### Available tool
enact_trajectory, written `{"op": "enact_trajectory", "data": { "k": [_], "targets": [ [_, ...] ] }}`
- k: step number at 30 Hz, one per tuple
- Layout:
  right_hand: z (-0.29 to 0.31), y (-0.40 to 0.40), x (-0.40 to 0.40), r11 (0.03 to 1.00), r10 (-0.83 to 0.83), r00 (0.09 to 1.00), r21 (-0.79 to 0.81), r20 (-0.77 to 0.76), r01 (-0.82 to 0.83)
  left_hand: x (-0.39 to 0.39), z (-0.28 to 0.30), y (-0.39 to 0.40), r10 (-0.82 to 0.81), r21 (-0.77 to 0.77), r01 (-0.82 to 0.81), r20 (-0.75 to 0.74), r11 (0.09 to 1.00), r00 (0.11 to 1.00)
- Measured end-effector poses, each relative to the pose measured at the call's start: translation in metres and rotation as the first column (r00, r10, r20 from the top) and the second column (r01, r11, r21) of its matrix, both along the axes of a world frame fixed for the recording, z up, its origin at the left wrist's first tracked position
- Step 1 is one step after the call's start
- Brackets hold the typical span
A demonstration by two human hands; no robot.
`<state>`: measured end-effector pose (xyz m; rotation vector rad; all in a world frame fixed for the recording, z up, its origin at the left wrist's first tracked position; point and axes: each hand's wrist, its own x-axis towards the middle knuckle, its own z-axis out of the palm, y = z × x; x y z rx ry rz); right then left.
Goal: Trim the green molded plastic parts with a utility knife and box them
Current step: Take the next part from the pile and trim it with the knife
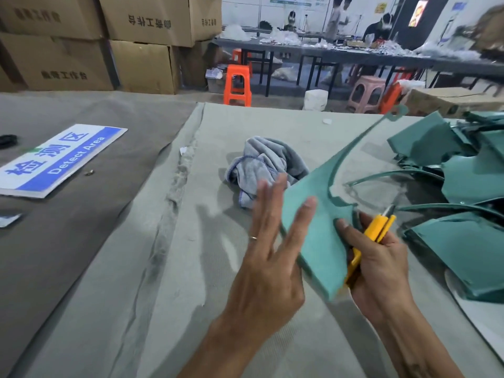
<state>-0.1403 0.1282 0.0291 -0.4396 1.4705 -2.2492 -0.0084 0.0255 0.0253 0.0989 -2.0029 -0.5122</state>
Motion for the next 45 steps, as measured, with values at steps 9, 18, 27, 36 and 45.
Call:
{"op": "enact_trajectory", "data": {
  "k": [9,18,27,36,45],
  "targets": [
    [0.0,0.001,-0.001,0.995,0.088,0.992,-0.027,-0.086,-0.091,-0.004,0.0,0.002,-0.331,0.818,0.572,-0.555,-0.054,0.763],
    [-0.005,0.003,-0.003,0.975,-0.131,0.848,0.086,-0.513,0.203,-0.002,-0.006,-0.004,0.151,0.705,0.016,-0.173,0.709,0.973],
    [-0.004,0.007,0.024,0.987,0.117,0.412,0.152,-0.904,0.053,0.008,-0.011,-0.025,0.241,0.262,-0.239,0.024,0.935,0.97],
    [-0.005,0.011,0.017,0.963,0.243,0.301,0.265,-0.922,0.036,0.009,-0.007,-0.021,0.305,0.109,-0.313,0.083,0.944,0.949],
    [-0.005,0.018,0.006,0.967,0.19,0.271,0.228,-0.944,0.117,0.011,-0.004,-0.018,0.336,0.082,-0.349,0.135,0.934,0.932]
  ]
}}
